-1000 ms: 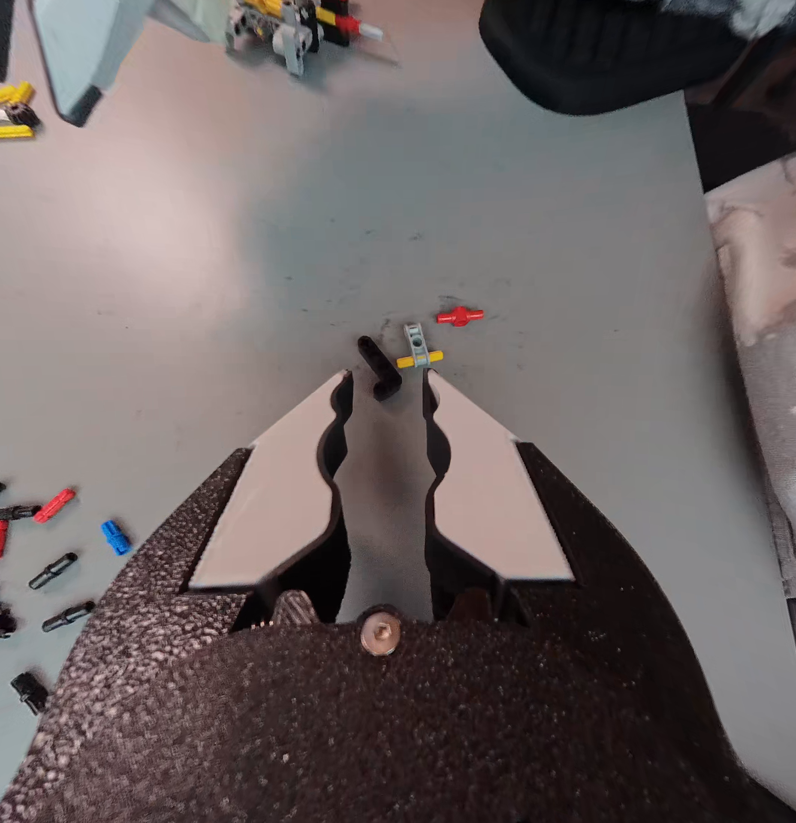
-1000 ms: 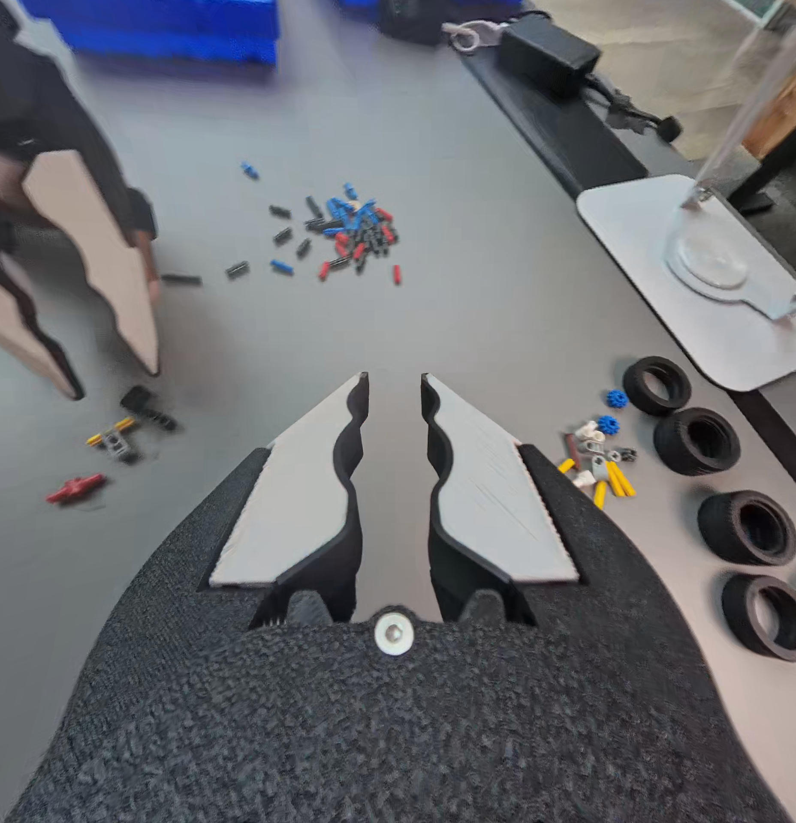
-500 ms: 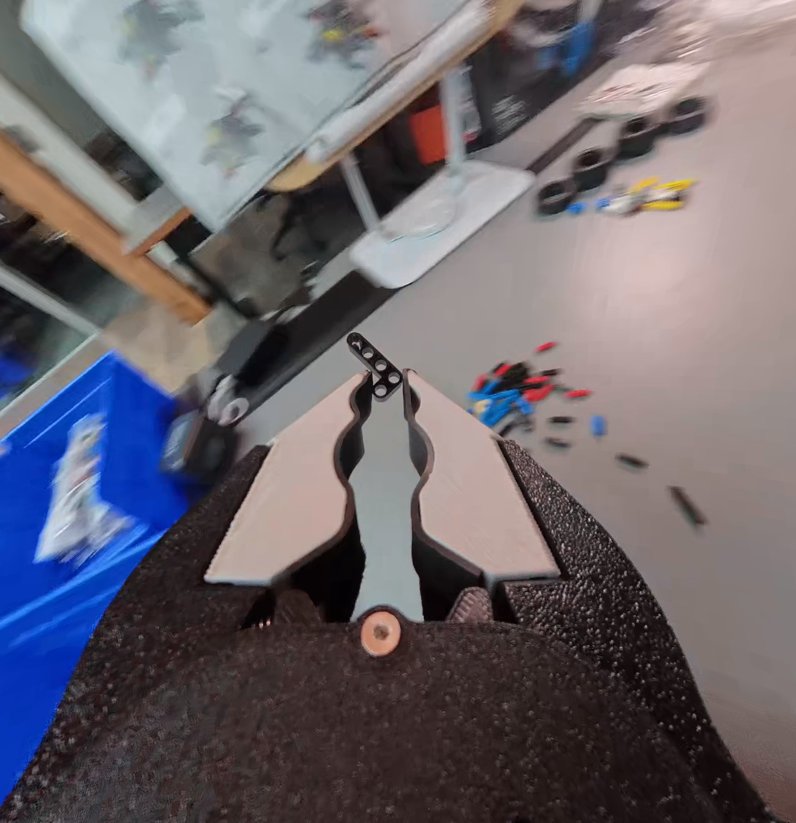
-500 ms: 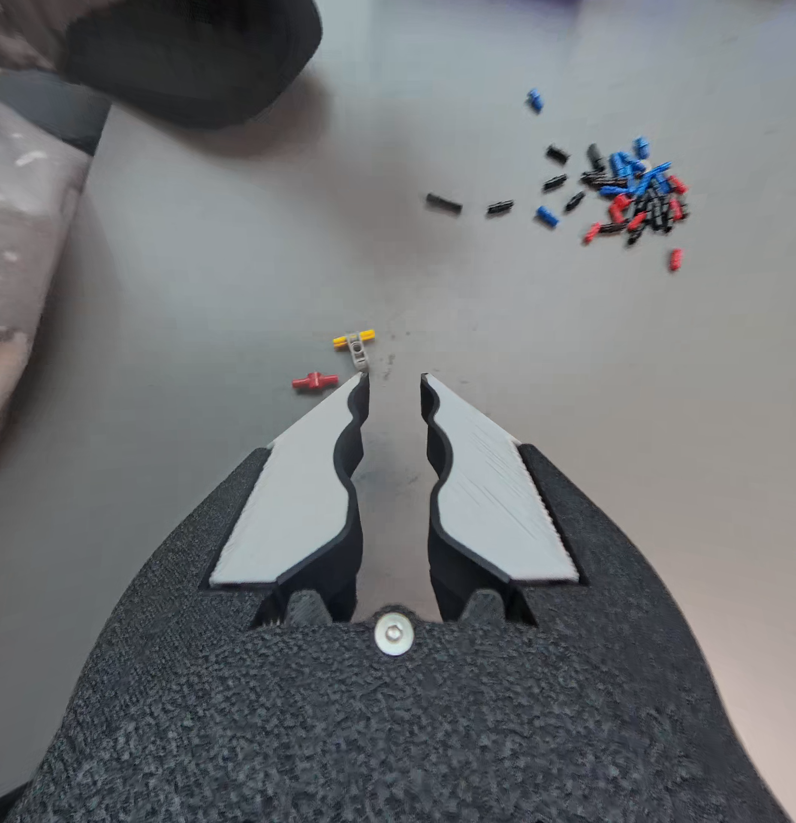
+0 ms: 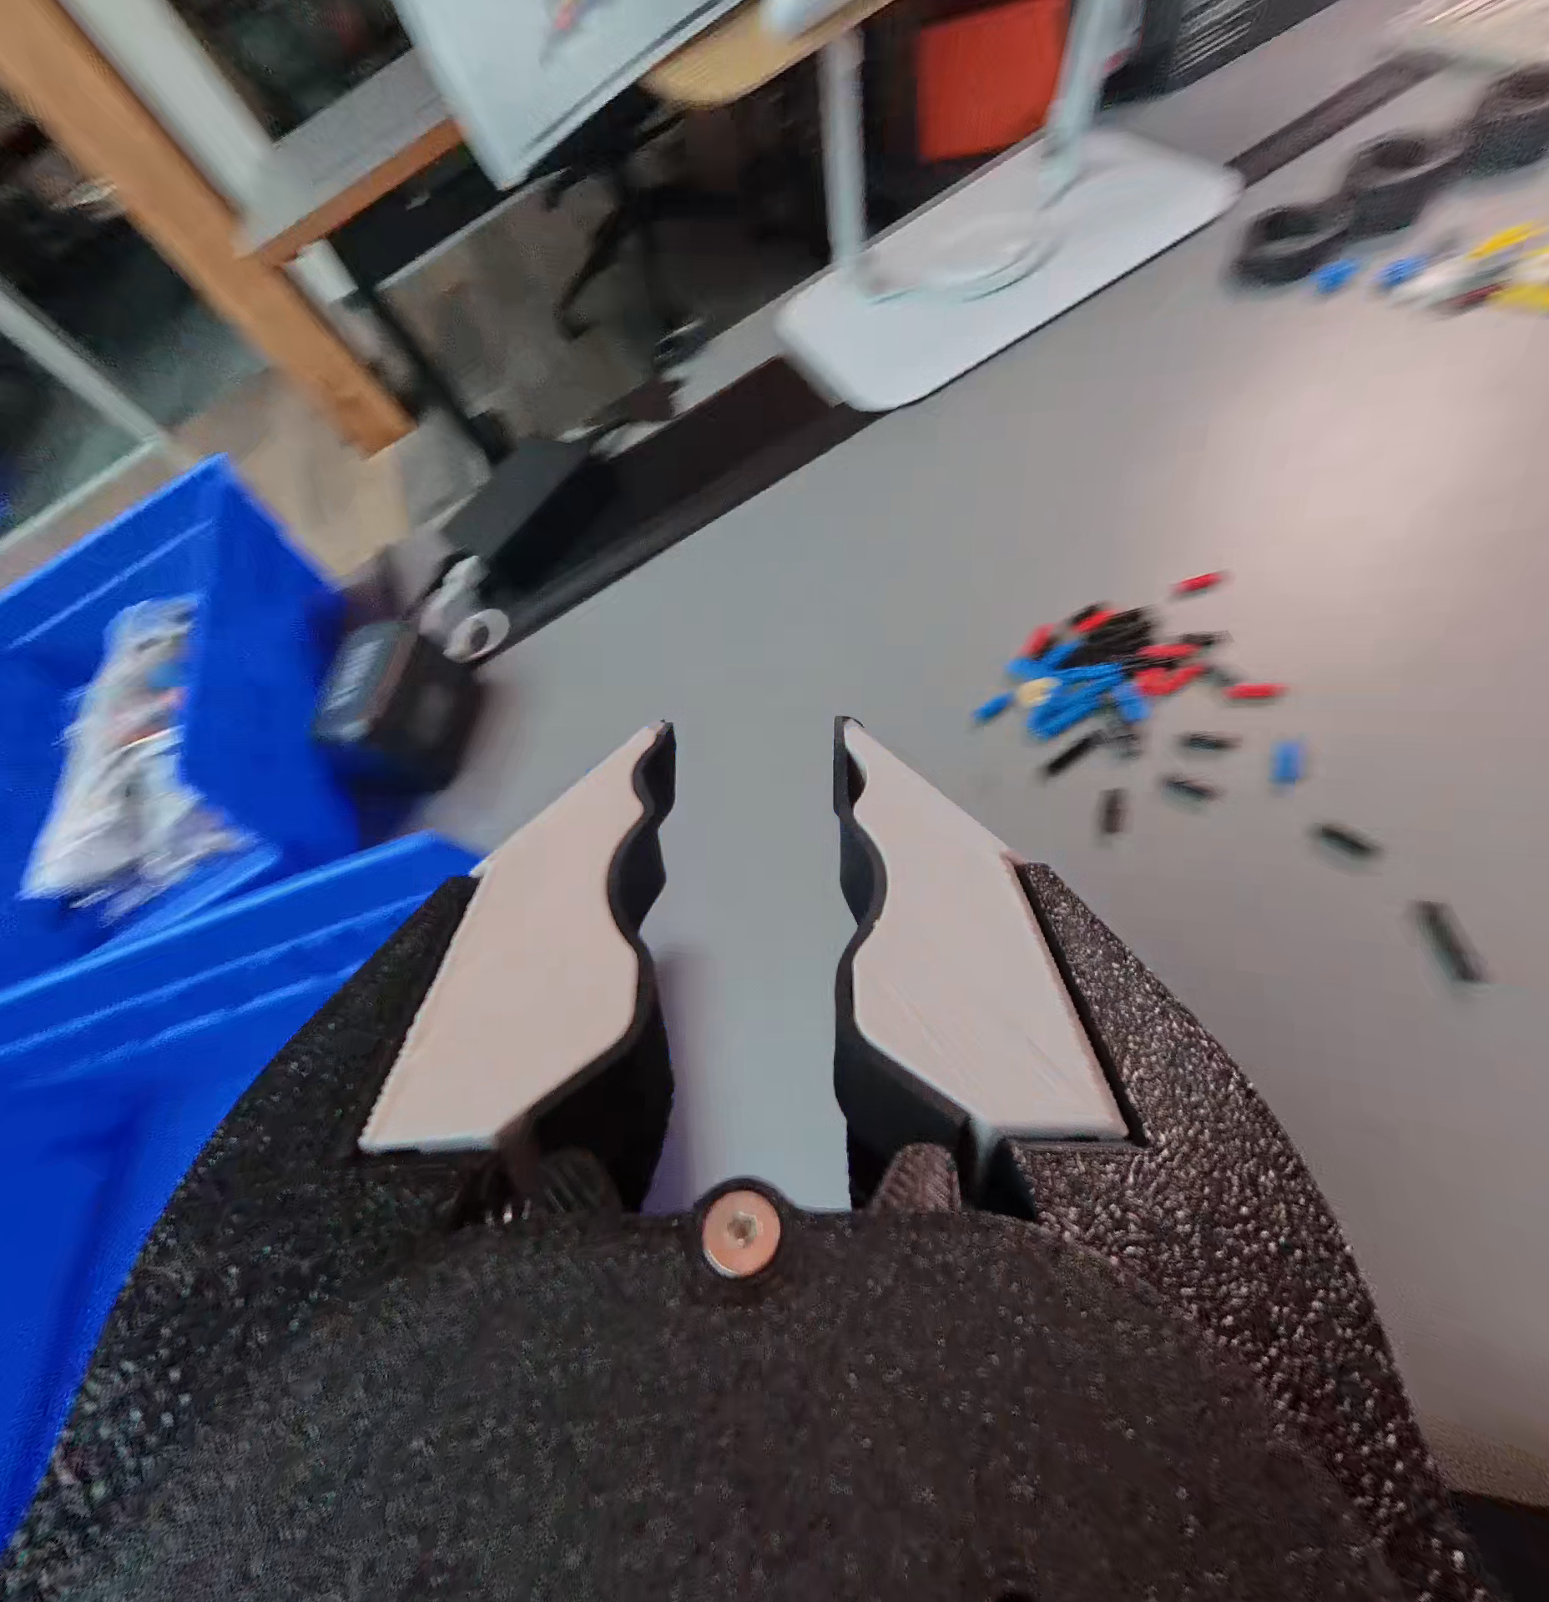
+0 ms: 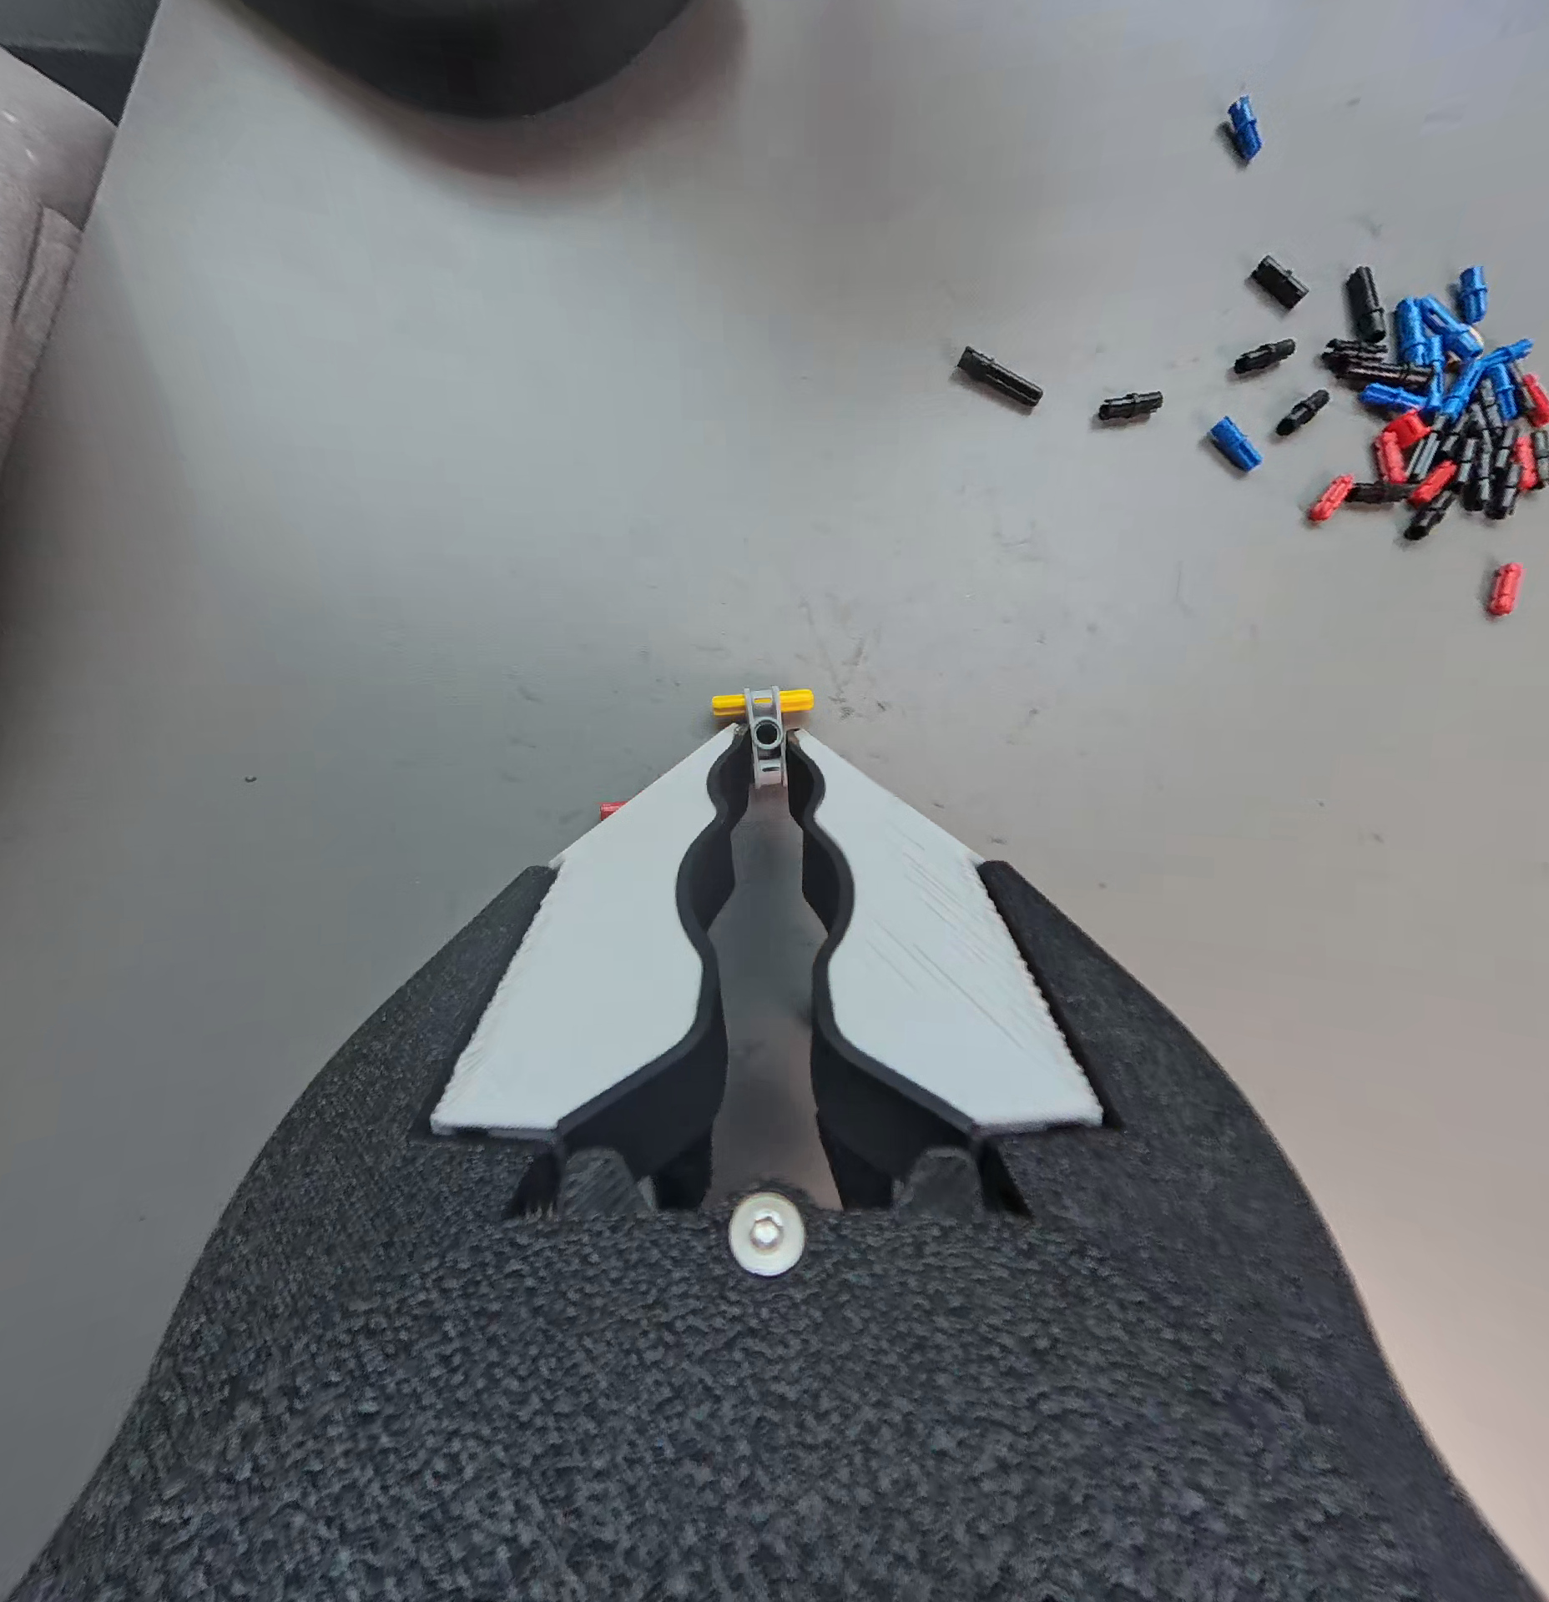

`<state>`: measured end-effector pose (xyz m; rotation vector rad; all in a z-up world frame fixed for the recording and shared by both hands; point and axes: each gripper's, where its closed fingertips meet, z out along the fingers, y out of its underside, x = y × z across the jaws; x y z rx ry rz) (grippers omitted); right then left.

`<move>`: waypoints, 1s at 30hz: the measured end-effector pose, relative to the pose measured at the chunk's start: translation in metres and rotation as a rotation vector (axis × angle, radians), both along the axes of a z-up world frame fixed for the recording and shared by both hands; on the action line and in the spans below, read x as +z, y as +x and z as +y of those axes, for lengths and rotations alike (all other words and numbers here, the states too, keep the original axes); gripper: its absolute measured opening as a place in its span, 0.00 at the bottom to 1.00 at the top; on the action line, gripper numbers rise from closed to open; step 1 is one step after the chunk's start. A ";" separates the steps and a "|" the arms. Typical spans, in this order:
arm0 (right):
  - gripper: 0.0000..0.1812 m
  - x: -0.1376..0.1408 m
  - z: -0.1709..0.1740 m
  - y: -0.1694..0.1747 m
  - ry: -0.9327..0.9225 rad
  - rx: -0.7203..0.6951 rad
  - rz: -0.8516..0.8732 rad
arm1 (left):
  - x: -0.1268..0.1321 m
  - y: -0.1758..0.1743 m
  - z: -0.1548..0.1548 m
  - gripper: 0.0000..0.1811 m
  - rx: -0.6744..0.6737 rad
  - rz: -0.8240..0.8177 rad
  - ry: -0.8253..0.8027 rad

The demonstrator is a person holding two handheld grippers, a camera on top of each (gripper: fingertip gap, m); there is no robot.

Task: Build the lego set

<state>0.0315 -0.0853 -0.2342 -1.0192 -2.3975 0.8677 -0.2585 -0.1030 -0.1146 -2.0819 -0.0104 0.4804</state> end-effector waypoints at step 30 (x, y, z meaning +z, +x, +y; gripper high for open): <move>0.04 0.108 0.032 -0.034 0.304 -0.275 0.713 | -0.016 0.261 0.048 0.03 -0.844 -1.073 0.036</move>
